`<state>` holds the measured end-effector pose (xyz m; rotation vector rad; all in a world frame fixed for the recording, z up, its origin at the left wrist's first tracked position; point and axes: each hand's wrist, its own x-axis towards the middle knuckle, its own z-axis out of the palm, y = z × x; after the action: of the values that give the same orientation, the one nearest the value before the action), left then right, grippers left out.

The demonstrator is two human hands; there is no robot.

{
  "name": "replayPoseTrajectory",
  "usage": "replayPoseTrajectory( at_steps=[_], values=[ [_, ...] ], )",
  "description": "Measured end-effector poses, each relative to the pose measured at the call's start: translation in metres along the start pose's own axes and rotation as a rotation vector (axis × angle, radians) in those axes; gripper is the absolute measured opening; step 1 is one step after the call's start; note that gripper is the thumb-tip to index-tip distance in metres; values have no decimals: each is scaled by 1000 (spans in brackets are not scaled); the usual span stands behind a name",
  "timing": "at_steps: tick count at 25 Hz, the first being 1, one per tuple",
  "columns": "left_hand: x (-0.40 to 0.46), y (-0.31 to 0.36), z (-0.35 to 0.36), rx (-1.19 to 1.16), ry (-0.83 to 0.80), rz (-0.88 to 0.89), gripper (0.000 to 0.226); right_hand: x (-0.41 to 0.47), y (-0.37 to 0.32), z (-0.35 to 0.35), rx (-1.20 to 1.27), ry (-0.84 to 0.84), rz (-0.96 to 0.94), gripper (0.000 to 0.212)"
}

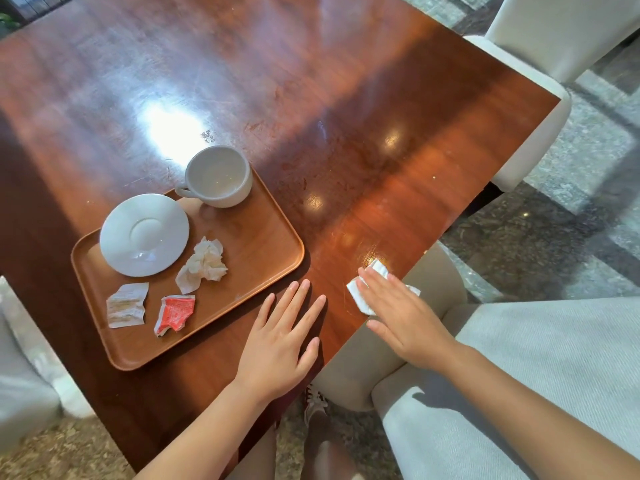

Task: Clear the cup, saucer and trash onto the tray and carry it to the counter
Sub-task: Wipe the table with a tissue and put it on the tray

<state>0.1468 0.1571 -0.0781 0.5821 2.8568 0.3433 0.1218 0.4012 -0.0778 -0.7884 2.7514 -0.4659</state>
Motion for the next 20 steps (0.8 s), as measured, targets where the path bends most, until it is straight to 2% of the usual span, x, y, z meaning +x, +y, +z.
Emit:
replayPoseTrajectory(
  at_steps=[4, 6, 10, 12, 15, 20],
  values=[
    [-1, 1, -1, -1, 10, 3, 59, 18, 6, -19, 278, 226, 159, 66],
    [-1, 1, -1, 4, 16, 5, 59, 46, 34, -38, 210, 361, 310, 65],
    [-1, 1, -1, 2, 28, 10, 59, 96, 93, -61, 86, 264, 651, 64],
    [-1, 1, 0, 4, 33, 10, 59, 106, 104, -54, 26, 233, 725, 61],
    [-1, 0, 1, -5, 42, 9, 60, 107, 104, -48, -53, 225, 660, 60],
    [-1, 0, 3, 3, 42, 12, 60, 77, 45, -32, 8, -2, 272, 73]
  ],
)
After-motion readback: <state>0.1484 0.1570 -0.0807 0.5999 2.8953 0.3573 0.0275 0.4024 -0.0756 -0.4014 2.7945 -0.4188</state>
